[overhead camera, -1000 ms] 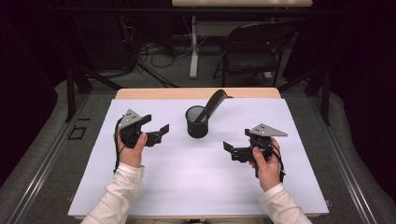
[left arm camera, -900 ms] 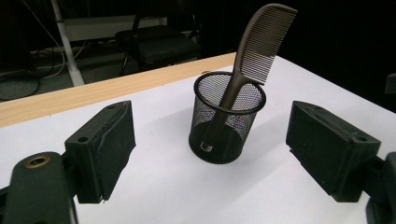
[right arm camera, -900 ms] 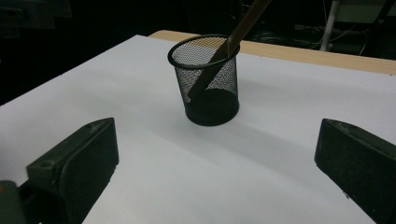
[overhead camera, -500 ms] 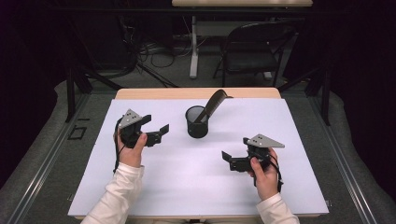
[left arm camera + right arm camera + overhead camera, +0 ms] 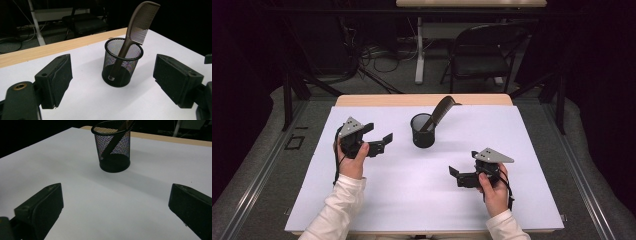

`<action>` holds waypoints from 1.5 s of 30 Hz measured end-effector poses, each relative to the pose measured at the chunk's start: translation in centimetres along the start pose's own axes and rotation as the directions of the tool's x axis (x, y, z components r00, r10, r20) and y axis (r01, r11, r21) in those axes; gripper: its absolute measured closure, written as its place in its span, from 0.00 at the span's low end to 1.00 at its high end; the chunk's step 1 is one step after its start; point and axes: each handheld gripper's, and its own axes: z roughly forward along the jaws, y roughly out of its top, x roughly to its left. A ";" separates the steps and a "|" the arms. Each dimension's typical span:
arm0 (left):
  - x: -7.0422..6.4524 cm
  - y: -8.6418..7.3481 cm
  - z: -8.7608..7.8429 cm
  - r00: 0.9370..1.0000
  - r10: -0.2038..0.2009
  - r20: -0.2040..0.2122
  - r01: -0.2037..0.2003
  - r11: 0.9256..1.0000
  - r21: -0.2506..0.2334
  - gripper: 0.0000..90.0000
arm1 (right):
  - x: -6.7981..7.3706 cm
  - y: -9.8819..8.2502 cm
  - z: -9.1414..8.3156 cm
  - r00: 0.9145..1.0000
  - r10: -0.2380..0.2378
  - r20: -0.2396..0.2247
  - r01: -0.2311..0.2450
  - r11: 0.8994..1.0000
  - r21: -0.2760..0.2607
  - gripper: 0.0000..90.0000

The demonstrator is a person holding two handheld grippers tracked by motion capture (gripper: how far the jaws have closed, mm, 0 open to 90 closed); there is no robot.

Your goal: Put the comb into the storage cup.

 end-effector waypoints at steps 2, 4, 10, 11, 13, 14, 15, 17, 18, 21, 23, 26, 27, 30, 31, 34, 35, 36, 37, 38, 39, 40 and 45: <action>0.0 0.0 0.0 1.000 0.000 0.000 0.000 1.000 0.002 0.18 | 0.0 -0.2 0.1 1.000 -0.001 -0.001 0.001 1.000 0.002 0.00; 0.1 0.0 0.0 1.000 0.000 0.000 0.000 1.000 0.001 0.18 | 0.0 -0.3 0.1 1.000 -0.002 -0.003 0.002 1.000 0.005 0.00; 0.1 0.0 0.0 1.000 -0.002 -0.004 0.002 1.000 0.002 0.18 | -0.2 -0.8 0.2 1.000 -0.001 0.004 0.001 1.000 0.012 0.00; 0.1 0.0 0.0 1.000 -0.002 -0.003 0.002 1.000 0.002 0.18 | -0.2 -0.9 0.2 1.000 -0.002 0.005 0.002 1.000 0.012 0.00; 0.1 0.0 0.0 1.000 -0.002 -0.002 0.002 1.000 0.002 0.18 | -0.3 -1.0 0.3 1.000 0.001 0.007 -0.001 1.000 0.014 0.00; 0.1 0.0 0.0 1.000 -0.002 -0.002 0.002 1.000 0.003 0.18 | -0.3 -1.0 0.2 1.000 -0.002 0.009 0.002 1.000 0.017 0.00; 0.1 0.0 0.0 1.000 -0.002 -0.003 0.002 1.000 0.003 0.18 | -0.3 -1.1 0.2 1.000 -0.005 0.010 0.005 1.000 0.017 0.00; 0.1 0.0 0.0 1.000 -0.002 -0.002 0.002 1.000 0.002 0.18 | -0.3 -1.2 0.3 1.000 -0.002 0.009 0.002 1.000 0.014 0.00; 0.1 0.0 0.0 1.000 -0.002 -0.003 0.002 1.000 0.002 0.18 | -0.3 -1.2 0.2 1.000 -0.001 0.009 0.000 1.000 0.017 0.00; 0.1 0.0 0.0 1.000 -0.002 -0.002 0.002 1.000 0.002 0.18 | -0.4 -1.4 0.3 1.000 0.000 0.007 0.000 1.000 0.017 0.00; 0.1 0.0 0.0 1.000 -0.001 -0.003 0.001 1.000 0.001 0.18 | -0.5 -1.5 0.4 1.000 -0.001 0.011 0.001 1.000 0.020 0.00; 0.1 0.0 0.0 1.000 -0.002 -0.003 0.002 1.000 0.001 0.18 | -0.5 -1.5 0.4 1.000 -0.003 0.009 0.003 1.000 0.024 0.00; 0.1 0.0 0.0 1.000 -0.002 -0.003 0.002 1.000 0.001 0.18 | -0.5 -1.6 0.4 1.000 -0.003 0.008 0.003 1.000 0.026 0.00; 0.1 0.0 -0.1 1.000 -0.001 -0.004 0.001 1.000 0.001 0.18 | -0.5 -1.7 0.5 1.000 -0.005 0.008 0.005 1.000 0.031 0.00; 0.1 0.0 -0.1 1.000 -0.002 -0.003 0.002 1.000 0.000 0.18 | -0.5 -1.8 0.6 1.000 -0.003 0.008 0.002 0.999 0.033 0.00; 0.1 0.0 -0.1 1.000 -0.002 -0.003 0.002 1.000 -0.001 0.18 | -0.5 -1.8 0.6 1.000 0.000 0.007 0.000 1.000 0.031 0.00; 0.1 0.0 -0.1 1.000 -0.002 -0.003 0.002 1.000 -0.001 0.18 | -0.5 -1.8 0.6 1.000 0.000 0.007 0.000 1.000 0.031 0.00; 0.1 0.0 -0.1 1.000 -0.002 -0.003 0.002 1.000 -0.001 0.18 | -0.5 -1.8 0.6 1.000 0.000 0.006 0.000 0.999 0.034 0.00; 0.1 0.0 -0.1 1.000 -0.001 -0.002 0.001 1.000 -0.001 0.18 | -0.4 -1.8 0.6 1.000 0.001 0.005 -0.001 0.999 0.033 0.00; 0.0 0.0 -0.1 1.000 -0.001 -0.003 0.001 1.000 0.000 0.18 | -0.4 -1.9 0.7 1.000 0.001 0.005 -0.001 0.999 0.032 0.00; 0.0 0.0 -0.1 1.000 -0.001 -0.003 0.001 1.000 -0.001 0.18 | -0.4 -1.9 0.7 1.000 0.002 0.007 -0.002 0.999 0.036 0.00; 0.0 0.0 -0.1 1.000 0.000 -0.002 0.000 1.000 -0.001 0.18 | -0.4 -1.9 0.7 1.000 0.001 0.004 -0.001 0.999 0.034 0.00; 0.1 0.0 -0.1 1.000 -0.001 -0.003 0.001 1.000 0.000 0.18 | -0.4 -1.9 0.7 1.000 0.000 0.000 0.000 0.999 0.033 0.00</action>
